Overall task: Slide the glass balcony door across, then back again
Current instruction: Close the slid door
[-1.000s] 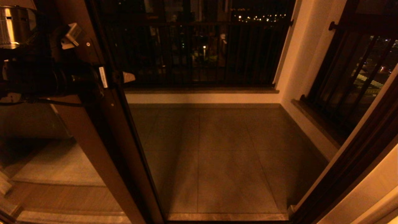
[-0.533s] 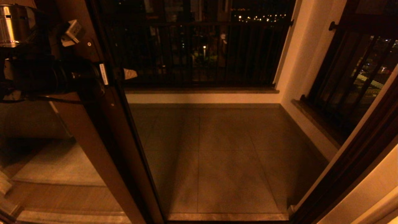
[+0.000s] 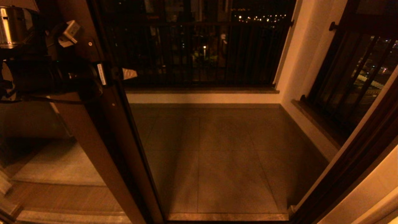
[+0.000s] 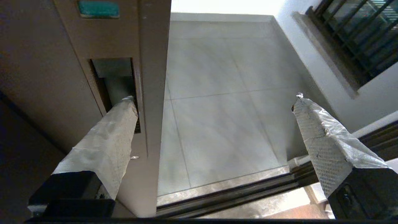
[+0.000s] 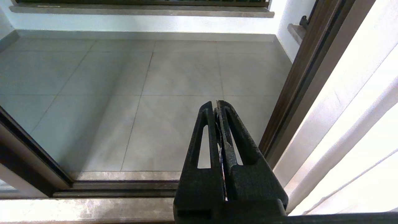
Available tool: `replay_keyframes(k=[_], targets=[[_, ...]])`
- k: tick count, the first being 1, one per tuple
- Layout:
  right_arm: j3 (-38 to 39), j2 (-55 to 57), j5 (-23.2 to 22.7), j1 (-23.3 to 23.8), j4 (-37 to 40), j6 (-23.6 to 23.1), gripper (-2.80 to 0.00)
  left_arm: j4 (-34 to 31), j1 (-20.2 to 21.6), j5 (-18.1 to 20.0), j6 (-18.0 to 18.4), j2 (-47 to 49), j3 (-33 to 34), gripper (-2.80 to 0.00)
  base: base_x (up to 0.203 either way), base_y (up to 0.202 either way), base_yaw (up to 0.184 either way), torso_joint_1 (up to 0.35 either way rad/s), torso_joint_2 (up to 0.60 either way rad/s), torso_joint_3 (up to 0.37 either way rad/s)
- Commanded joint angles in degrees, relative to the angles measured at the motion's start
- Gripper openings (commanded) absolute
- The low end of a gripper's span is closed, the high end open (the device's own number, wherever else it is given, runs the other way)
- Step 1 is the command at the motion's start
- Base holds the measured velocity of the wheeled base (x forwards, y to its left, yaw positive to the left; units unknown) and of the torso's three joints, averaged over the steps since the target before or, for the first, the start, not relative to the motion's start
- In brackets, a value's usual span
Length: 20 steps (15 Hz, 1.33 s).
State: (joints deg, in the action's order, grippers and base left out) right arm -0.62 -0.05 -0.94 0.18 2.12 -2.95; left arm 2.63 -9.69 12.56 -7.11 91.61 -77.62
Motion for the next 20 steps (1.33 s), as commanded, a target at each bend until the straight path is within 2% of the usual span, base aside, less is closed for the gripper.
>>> replay_keyframes(k=[1,20], targets=[[0.01,0.05,-0.03,-0.01,-0.01,-0.04,-2.80,-0.08,-0.09,0.53,-0.10,-0.12,0.10,0.00,0.000,0.000,0.000,0.000,0.00,0.000],[0.01,0.05,-0.03,-0.01,-0.01,-0.04,-2.80,-0.08,-3.85,0.62,0.16,-0.21,0.45,0.00,0.000,0.000,0.000,0.000,0.00,0.000]])
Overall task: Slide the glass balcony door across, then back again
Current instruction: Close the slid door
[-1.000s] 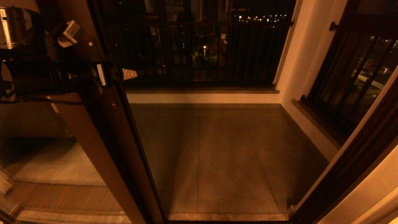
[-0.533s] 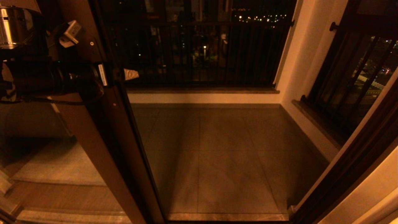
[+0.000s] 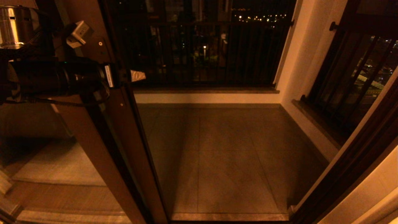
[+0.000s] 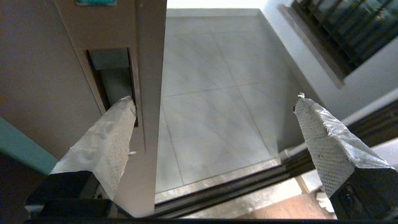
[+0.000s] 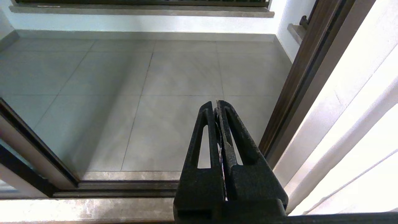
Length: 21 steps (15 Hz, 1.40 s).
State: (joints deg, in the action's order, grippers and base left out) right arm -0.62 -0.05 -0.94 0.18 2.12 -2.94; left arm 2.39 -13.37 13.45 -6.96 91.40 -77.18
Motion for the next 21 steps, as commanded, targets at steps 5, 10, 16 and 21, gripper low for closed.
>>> replay_keyframes(k=[5,10,16,21], targets=[[0.01,0.05,-0.03,-0.01,-0.01,-0.05,-2.80,0.25,-2.29,-0.35,0.10,0.62,-0.51,0.00,0.000,0.000,0.000,0.000,0.00,0.000],[0.01,0.05,-0.03,-0.01,0.07,-0.05,-2.80,0.34,-3.86,-0.10,0.28,1.15,-0.96,0.00,0.000,0.000,0.000,0.000,0.00,0.000],[0.01,0.05,-0.03,-0.01,-0.01,-0.05,-2.80,0.34,-6.41,0.08,0.28,1.15,-1.04,0.00,0.000,0.000,0.000,0.000,0.00,0.000],[0.01,0.05,-0.03,-0.01,0.07,-0.05,-2.80,0.34,-6.93,0.08,0.28,1.21,-1.48,0.00,0.000,0.000,0.000,0.000,0.00,0.000]])
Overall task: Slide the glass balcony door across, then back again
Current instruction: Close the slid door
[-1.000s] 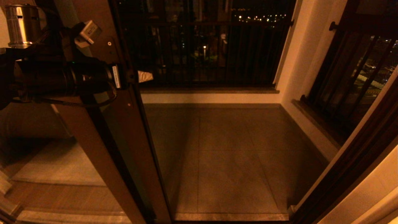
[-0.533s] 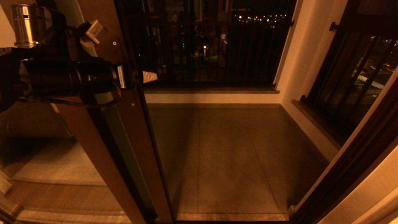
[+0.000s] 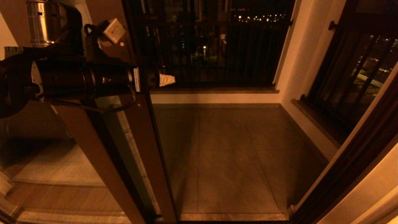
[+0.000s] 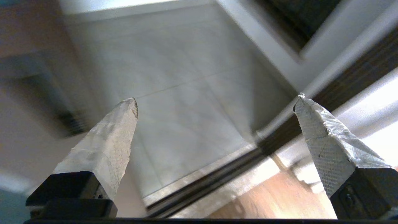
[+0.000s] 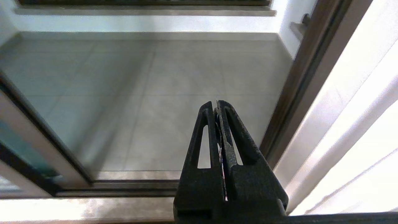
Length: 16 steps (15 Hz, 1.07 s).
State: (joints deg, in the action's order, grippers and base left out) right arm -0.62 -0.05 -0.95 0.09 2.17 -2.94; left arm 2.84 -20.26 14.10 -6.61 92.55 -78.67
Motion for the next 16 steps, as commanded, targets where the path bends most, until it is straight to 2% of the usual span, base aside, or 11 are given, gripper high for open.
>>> replay_keyframes(k=[1,7,8,9,11,12,13,16], targets=[[0.01,0.05,-0.02,0.08,-0.06,-0.05,-2.80,-0.12,-0.56,-0.57,-0.07,0.09,-0.05,0.00,0.000,0.000,0.000,0.000,0.00,0.000],[0.01,0.05,-0.02,0.08,0.03,-0.05,-2.80,-0.28,-1.31,-0.45,-0.07,-0.47,-0.59,0.00,0.000,0.000,0.000,0.000,0.00,0.000],[0.01,0.05,-0.02,0.08,-0.06,-0.05,-2.80,-0.49,-0.93,1.46,0.00,-0.94,-0.35,0.00,0.000,0.000,0.000,0.000,0.00,0.000],[0.01,0.05,-0.02,0.08,-0.02,-0.05,-2.80,-0.59,-0.01,5.17,0.05,-1.79,0.21,0.00,0.000,0.000,0.000,0.000,0.00,0.000],[0.01,0.05,-0.02,0.08,-0.02,-0.05,-2.80,-0.63,4.06,16.81,0.83,-3.78,1.70,0.00,0.000,0.000,0.000,0.000,0.00,0.000],[0.01,0.05,-0.02,0.08,-0.06,-0.05,-2.80,-0.62,6.59,21.06,1.57,-4.19,2.20,0.00,0.000,0.000,0.000,0.000,0.00,0.000],[0.01,0.05,-0.02,0.08,0.03,-0.05,-2.80,-0.41,7.83,22.37,2.05,-3.82,2.44,0.00,0.000,0.000,0.000,0.000,0.00,0.000],[0.01,0.05,-0.02,0.08,-0.06,-0.05,-2.80,-0.31,9.85,23.16,2.30,-3.37,2.47,0.00,0.000,0.000,0.000,0.000,0.00,0.000]])
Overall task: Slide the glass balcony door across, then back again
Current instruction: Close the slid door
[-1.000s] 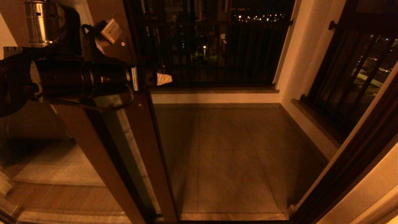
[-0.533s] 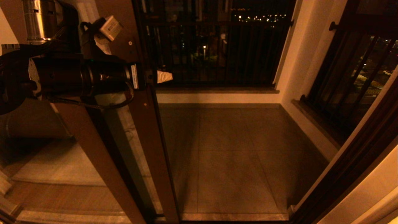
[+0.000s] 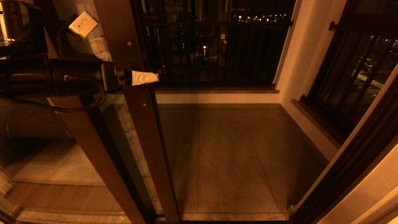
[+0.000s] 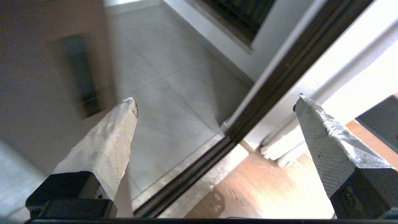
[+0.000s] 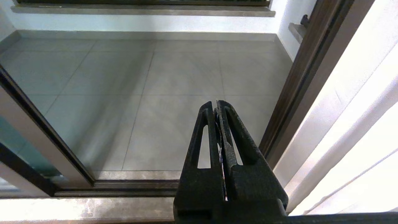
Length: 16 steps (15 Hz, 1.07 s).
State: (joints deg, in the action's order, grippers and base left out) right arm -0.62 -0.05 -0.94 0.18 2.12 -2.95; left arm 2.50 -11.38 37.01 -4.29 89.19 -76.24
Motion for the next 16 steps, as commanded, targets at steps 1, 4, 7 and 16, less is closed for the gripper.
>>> replay_keyframes(k=[1,4,7,16], targets=[[0.01,0.05,-0.03,-0.01,-0.01,-0.04,-2.80,0.05,1.01,0.25,-0.02,0.42,0.13,0.00,0.000,0.000,0.000,0.000,0.00,0.000],[0.01,0.05,-0.03,-0.01,0.05,-0.04,-2.80,0.19,1.01,0.00,-0.02,1.97,-0.24,0.00,0.000,0.000,0.000,0.000,0.00,0.000],[0.01,0.05,-0.03,-0.01,-0.01,-0.04,-2.80,2.73,0.94,0.08,-0.10,3.52,-0.58,0.00,0.000,0.000,0.000,0.000,0.00,0.000],[0.01,0.05,-0.03,-0.01,0.06,-0.04,-2.80,5.06,1.01,-0.52,-0.02,7.42,-2.25,0.00,0.000,0.000,0.000,0.000,0.00,0.000]])
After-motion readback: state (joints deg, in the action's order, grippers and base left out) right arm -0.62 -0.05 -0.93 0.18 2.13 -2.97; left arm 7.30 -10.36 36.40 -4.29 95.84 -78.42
